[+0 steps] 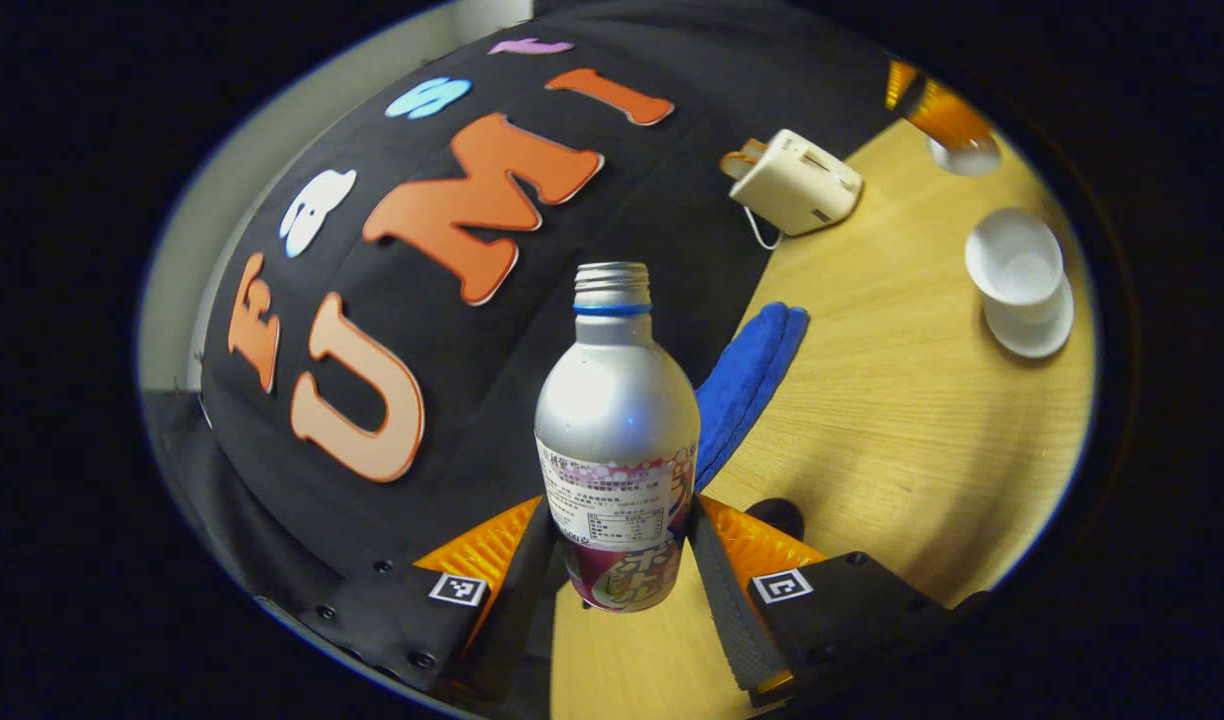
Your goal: Open the teacup lid with one hand, grasp the water bottle and pour water into the teacup with the other hand; after pouring, place the water bottle on the coaster and then close the teacup lid.
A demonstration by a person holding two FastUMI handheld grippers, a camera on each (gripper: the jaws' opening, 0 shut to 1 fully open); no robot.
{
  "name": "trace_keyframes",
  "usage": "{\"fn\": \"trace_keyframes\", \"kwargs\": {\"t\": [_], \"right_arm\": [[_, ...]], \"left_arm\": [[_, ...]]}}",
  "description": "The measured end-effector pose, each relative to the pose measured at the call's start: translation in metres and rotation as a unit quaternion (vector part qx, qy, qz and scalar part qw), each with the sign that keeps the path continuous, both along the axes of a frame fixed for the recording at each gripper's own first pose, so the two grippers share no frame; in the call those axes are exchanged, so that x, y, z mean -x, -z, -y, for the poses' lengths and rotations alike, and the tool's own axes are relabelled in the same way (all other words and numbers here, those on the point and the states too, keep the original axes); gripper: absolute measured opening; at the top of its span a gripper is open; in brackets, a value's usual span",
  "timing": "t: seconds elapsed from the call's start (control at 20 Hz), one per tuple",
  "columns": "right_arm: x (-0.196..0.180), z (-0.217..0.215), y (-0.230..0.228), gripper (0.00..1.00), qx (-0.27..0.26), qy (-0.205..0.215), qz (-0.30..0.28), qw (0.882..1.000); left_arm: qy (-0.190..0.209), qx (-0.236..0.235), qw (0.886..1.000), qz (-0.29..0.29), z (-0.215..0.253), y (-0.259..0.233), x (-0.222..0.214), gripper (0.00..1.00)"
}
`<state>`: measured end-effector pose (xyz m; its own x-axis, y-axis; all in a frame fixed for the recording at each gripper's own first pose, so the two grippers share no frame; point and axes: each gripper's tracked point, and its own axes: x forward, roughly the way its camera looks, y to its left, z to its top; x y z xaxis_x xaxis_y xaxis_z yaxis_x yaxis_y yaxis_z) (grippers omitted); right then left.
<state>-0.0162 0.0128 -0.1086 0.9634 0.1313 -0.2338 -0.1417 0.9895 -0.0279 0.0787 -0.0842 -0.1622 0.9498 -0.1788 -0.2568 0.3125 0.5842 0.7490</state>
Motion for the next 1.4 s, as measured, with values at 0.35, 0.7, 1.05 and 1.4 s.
{"fn": "trace_keyframes", "kwargs": {"t": [0.35, 0.7, 1.05, 1.4], "right_arm": [[-0.007, -0.010, 0.002, 0.19, 0.000, -0.003, -0.005, 1.000], [-0.008, -0.009, 0.004, 0.19, 0.004, 0.000, -0.010, 1.000], [-0.011, -0.014, 0.009, 0.19, 0.002, -0.005, -0.019, 1.000], [-0.014, -0.022, 0.018, 0.19, -0.007, -0.011, -0.033, 0.999]], "left_arm": [[-0.071, 0.219, 0.973, -0.028, 0.002, 0.013, -0.026, 0.81], [-0.135, 0.384, 0.905, -0.119, 0.005, 0.043, -0.041, 0.81], [-0.137, 0.400, 0.893, -0.153, 0.004, 0.070, -0.048, 0.81], [-0.135, 0.402, 0.891, -0.166, 0.008, 0.088, -0.056, 0.87]]}}
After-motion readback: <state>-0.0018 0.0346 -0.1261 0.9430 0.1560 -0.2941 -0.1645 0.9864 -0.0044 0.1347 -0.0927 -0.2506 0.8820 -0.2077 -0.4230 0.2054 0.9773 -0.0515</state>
